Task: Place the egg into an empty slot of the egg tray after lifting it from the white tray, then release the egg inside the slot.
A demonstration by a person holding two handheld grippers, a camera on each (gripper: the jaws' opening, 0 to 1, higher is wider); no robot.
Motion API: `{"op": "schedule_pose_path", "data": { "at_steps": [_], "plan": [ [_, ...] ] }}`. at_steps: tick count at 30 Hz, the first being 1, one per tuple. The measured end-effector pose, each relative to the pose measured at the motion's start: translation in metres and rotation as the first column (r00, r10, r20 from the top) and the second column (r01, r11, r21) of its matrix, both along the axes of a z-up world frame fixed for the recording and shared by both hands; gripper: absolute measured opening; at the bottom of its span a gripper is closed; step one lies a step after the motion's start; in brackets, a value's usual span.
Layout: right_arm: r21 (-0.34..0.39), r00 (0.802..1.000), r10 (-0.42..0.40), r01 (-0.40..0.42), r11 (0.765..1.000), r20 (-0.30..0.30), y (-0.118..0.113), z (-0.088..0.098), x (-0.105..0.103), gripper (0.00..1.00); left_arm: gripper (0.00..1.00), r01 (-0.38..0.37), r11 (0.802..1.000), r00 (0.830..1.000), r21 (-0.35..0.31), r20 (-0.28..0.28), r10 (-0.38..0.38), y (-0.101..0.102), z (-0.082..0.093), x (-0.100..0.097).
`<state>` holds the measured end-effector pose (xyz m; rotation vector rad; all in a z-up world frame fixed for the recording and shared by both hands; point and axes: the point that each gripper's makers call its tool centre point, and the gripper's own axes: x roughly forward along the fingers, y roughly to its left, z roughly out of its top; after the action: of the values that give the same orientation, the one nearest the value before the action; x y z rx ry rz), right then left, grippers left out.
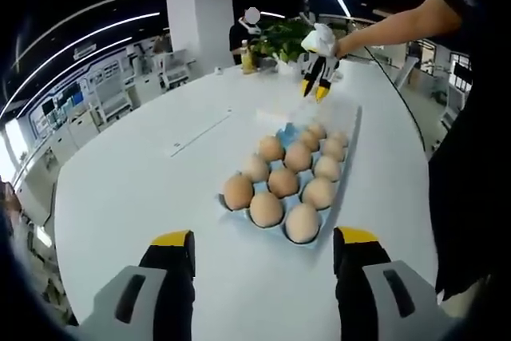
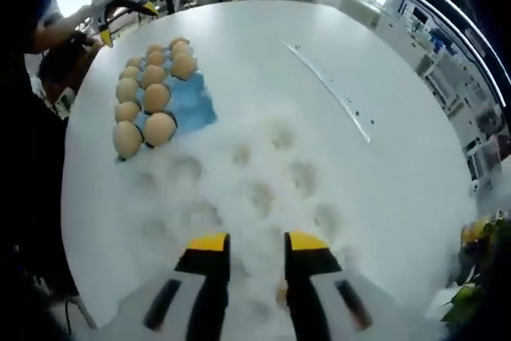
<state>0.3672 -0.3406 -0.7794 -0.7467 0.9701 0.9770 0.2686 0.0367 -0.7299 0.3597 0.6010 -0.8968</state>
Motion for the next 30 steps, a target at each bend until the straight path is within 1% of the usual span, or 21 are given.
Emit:
{"op": "schedule_pose_path", "data": {
  "at_steps": [3, 5, 7, 10, 11, 13, 14, 16, 18, 19, 20, 21, 22, 24, 26, 28, 29, 30],
  "plan": [
    [-0.022, 1.0, -0.023, 0.023, 1.0, 0.002, -0.016, 0.001, 0.002, 0.27, 0.7, 0.005, 1.0, 1.0, 0.001, -0.004, -0.005, -0.001, 0.0, -0.001],
    [-0.058, 0.999, -0.035, 0.035, 0.998, 0.006, -0.031, 0.001, 0.003, 0.27, 0.7, 0.005, 1.0, 1.0, 0.002, -0.005, -0.005, -0.001, -0.001, -0.001],
    [-0.083, 0.999, -0.045, 0.047, 0.995, 0.027, -0.043, 0.003, 0.006, 0.28, 0.71, 0.003, 1.0, 1.0, 0.006, -0.001, -0.003, 0.0, -0.001, 0.0],
    [-0.116, 0.997, -0.058, 0.063, 0.991, 0.043, -0.056, 0.003, 0.012, 0.28, 0.71, 0.004, 1.0, 1.0, 0.006, -0.003, -0.003, 0.0, 0.0, 0.0],
    [-0.13, 0.998, -0.054, 0.058, 0.99, 0.036, -0.058, 0.001, 0.011, 0.28, 0.7, 0.004, 1.0, 1.0, 0.007, -0.004, -0.004, 0.0, 0.0, 0.0],
    [-0.151, 0.998, -0.05, 0.054, 0.987, 0.034, -0.061, -0.002, 0.012, 0.28, 0.7, 0.007, 1.0, 1.0, 0.008, -0.004, -0.007, -0.001, 0.0, 0.0],
    [-0.175, 0.999, -0.033, 0.038, 0.984, 0.03, -0.063, -0.004, 0.012, 0.28, 0.7, 0.007, 1.0, 1.0, 0.008, -0.005, -0.007, -0.001, 0.0, 0.0],
    [-0.174, 0.999, -0.03, 0.032, 0.984, 0.013, -0.06, -0.008, 0.012, 0.28, 0.7, 0.007, 1.0, 1.0, 0.009, -0.006, -0.007, -0.001, 0.001, 0.0],
    [-0.208, 1.0, 0.01, -0.011, 0.978, -0.005, -0.06, -0.013, 0.012, 0.27, 0.69, 0.006, 1.0, 1.0, 0.014, -0.009, -0.006, 0.0, 0.001, -0.001],
    [-0.2, 1.0, 0.008, -0.01, 0.98, -0.015, -0.058, -0.014, 0.012, 0.26, 0.69, 0.005, 1.0, 1.0, 0.016, -0.012, -0.005, 0.001, 0.001, -0.001],
    [-0.213, 1.0, 0.013, -0.017, 0.977, -0.021, -0.059, -0.014, 0.014, 0.27, 0.69, 0.005, 1.0, 1.0, 0.016, -0.013, -0.005, 0.002, 0.002, -0.001],
    [-0.213, 0.999, 0.022, -0.03, 0.977, -0.041, -0.06, -0.014, 0.014, 0.27, 0.69, 0.005, 1.0, 1.0, 0.018, -0.012, -0.005, 0.003, 0.002, -0.001],
    [-0.215, 0.998, 0.026, -0.036, 0.976, -0.049, -0.06, -0.014, 0.014, 0.27, 0.69, -0.001, 1.0, 1.0, 0.021, -0.008, 0.001, 0.006, 0.004, 0.0],
    [-0.218, 0.996, -0.003, -0.017, 0.976, -0.092, -0.061, -0.017, 0.015, 0.27, 0.69, -0.013, 1.0, 1.0, 0.019, -0.006, 0.013, 0.008, 0.006, 0.002],
    [-0.227, 0.995, 0.016, -0.039, 0.973, -0.103, -0.06, -0.019, 0.015, 0.28, 0.69, -0.019, 1.0, 1.0, 0.023, -0.003, 0.019, 0.009, 0.007, 0.002],
    [-0.263, 0.992, 0.066, -0.094, 0.96, -0.111, -0.062, -0.019, 0.014, 0.28, 0.69, -0.021, 1.0, 1.0, 0.024, -0.004, 0.021, 0.01, 0.007, 0.001],
    [-0.254, 0.993, 0.036, -0.063, 0.965, -0.109, -0.06, -0.021, 0.015, 0.28, 0.69, -0.021, 0.999, 1.0, 0.025, -0.004, 0.021, 0.01, 0.007, 0.001],
    [-0.253, 0.993, 0.042, -0.069, 0.965, -0.111, -0.061, -0.02, 0.013, 0.28, 0.69, -0.021, 0.999, 1.0, 0.026, -0.002, 0.021, 0.009, 0.007, 0.001]
  ]
}}
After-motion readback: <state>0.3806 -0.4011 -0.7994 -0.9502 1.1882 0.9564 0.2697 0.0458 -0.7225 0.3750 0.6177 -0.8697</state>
